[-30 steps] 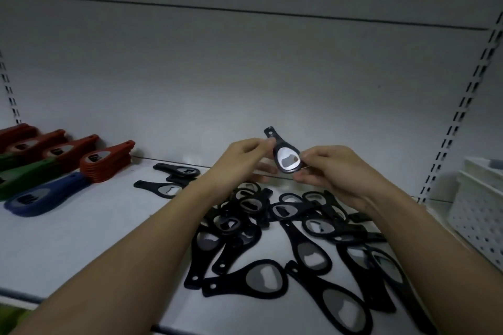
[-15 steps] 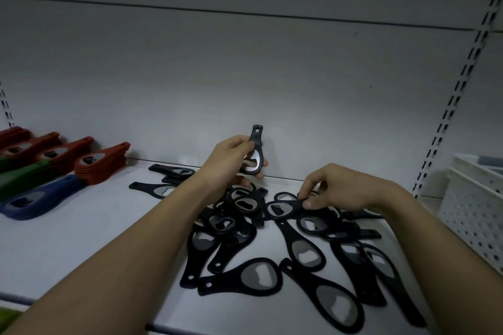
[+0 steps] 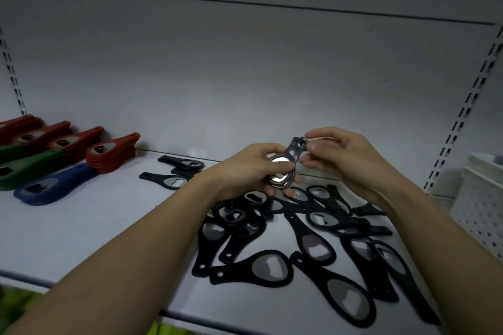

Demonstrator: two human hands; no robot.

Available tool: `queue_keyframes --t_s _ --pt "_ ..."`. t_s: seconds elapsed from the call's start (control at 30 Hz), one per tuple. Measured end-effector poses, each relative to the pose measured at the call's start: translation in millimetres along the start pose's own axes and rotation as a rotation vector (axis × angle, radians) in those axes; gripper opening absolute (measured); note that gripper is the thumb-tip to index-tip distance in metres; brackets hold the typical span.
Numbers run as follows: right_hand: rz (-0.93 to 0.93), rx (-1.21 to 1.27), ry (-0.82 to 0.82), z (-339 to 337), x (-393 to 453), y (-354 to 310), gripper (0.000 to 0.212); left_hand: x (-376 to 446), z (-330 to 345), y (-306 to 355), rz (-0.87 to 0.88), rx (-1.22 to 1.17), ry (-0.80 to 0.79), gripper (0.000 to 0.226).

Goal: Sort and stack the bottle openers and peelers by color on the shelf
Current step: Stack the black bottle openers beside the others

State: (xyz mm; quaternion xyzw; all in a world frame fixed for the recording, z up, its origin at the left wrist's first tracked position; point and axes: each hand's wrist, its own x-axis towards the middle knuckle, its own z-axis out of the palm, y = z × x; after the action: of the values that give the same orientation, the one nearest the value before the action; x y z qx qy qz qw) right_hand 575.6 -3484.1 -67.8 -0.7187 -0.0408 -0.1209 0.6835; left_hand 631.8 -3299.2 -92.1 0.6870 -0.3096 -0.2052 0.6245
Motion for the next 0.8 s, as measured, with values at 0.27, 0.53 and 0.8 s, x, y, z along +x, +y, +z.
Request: queue_keyframes --t_s 0.27,0.53,0.8 --pt "0.071 -0.919 -0.152 -7.9 1.2 15.9 0.009 3.2 -9.3 1.2 -0.003 -0.183 0.232 0.011" --pt "0.252 -1.189 -0.231 -6.5 -5.3 6.1 0.031 9.9 -11.0 -4.4 0.004 -0.137 0.253 0.021" --pt "0.332 -1.241 -0.171 -5.0 -8.7 0.4 0.027 10.3 -10.4 -3.7 -0.016 -0.176 0.235 0.027"
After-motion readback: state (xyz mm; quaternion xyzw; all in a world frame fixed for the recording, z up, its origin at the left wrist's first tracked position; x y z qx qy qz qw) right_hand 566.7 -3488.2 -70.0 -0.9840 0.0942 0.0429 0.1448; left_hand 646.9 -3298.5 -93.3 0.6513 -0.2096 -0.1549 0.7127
